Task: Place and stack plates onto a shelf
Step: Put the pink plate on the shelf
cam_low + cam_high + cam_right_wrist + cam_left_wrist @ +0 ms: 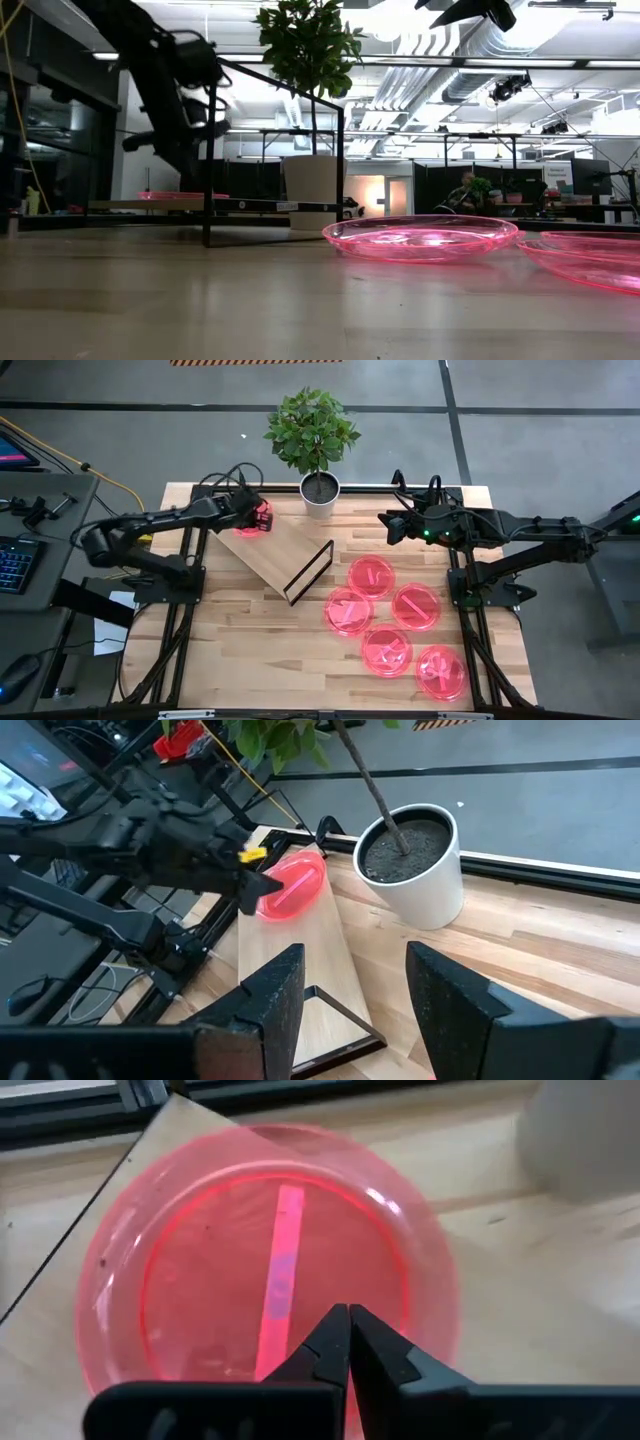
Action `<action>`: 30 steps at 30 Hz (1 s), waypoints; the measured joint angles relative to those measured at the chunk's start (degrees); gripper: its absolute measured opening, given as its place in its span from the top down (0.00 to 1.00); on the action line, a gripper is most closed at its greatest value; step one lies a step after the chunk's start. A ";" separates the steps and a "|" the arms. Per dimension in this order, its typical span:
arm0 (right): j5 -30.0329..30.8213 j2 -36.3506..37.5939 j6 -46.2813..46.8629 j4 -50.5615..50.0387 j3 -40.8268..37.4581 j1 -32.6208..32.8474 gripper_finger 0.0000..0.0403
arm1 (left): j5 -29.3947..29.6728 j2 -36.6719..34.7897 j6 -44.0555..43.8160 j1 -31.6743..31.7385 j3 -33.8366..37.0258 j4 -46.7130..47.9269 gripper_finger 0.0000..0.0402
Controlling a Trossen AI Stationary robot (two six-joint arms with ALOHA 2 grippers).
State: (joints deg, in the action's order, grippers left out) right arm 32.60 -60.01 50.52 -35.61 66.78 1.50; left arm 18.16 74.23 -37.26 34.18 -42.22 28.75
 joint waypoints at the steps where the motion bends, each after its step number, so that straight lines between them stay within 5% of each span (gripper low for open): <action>1: -0.02 0.00 0.00 -0.04 0.00 0.00 0.60 | 0.00 1.13 1.06 0.01 -0.24 0.61 1.00; 30: -0.57 -0.02 0.55 -0.03 -0.02 0.02 0.60 | 4.13 4.47 2.52 -6.71 -0.59 18.53 1.00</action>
State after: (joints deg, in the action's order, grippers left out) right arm 32.03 -60.03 51.07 -35.64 66.76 1.52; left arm 22.29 78.70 -34.74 27.47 -42.81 47.28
